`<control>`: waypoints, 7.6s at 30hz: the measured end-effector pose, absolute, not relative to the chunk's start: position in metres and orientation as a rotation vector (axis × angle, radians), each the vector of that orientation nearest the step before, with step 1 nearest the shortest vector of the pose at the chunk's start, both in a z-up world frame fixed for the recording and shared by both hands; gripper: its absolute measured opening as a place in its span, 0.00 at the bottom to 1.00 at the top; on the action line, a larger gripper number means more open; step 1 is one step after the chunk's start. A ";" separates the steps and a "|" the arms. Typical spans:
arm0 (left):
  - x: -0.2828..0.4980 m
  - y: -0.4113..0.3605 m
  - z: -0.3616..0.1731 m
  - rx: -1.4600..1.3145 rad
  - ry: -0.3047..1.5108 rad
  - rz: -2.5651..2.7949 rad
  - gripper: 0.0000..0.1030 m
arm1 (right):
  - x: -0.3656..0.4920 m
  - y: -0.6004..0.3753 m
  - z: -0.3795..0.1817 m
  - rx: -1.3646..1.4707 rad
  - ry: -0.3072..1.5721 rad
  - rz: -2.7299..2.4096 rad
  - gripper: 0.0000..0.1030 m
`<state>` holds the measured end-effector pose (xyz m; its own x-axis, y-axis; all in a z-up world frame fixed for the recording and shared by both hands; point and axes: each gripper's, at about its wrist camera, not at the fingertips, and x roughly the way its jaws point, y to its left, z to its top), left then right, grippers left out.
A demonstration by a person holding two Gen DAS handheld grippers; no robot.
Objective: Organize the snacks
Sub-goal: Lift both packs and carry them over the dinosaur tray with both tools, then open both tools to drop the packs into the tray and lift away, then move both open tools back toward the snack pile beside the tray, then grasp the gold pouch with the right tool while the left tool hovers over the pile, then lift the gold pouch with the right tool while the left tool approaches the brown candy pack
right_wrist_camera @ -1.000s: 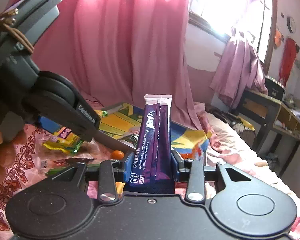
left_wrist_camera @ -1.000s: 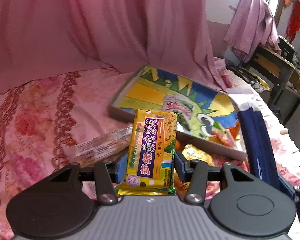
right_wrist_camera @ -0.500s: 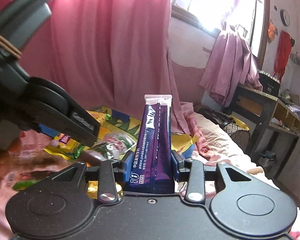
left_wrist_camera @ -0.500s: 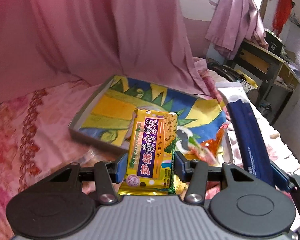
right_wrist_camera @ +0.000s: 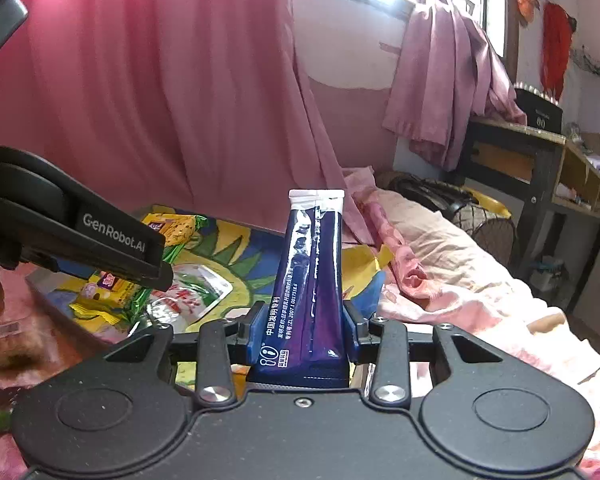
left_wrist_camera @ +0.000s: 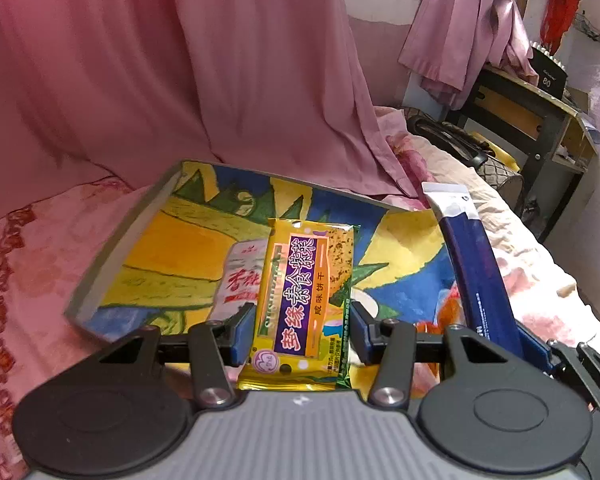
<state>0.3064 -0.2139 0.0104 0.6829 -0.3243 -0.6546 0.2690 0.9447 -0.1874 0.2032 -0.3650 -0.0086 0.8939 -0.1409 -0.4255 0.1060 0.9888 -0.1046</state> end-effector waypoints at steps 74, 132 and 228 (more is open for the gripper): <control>0.190 -0.109 0.064 -0.120 0.428 -0.032 1.00 | 0.098 -0.356 0.050 0.057 0.048 -0.153 0.99; 0.148 -0.038 -0.030 0.110 0.656 -0.370 1.00 | 0.034 -0.240 -0.006 -0.006 0.401 -0.005 0.99; 0.237 -0.043 -0.068 -0.121 0.945 -0.521 0.59 | 0.131 -0.277 -0.059 0.299 0.886 0.256 0.40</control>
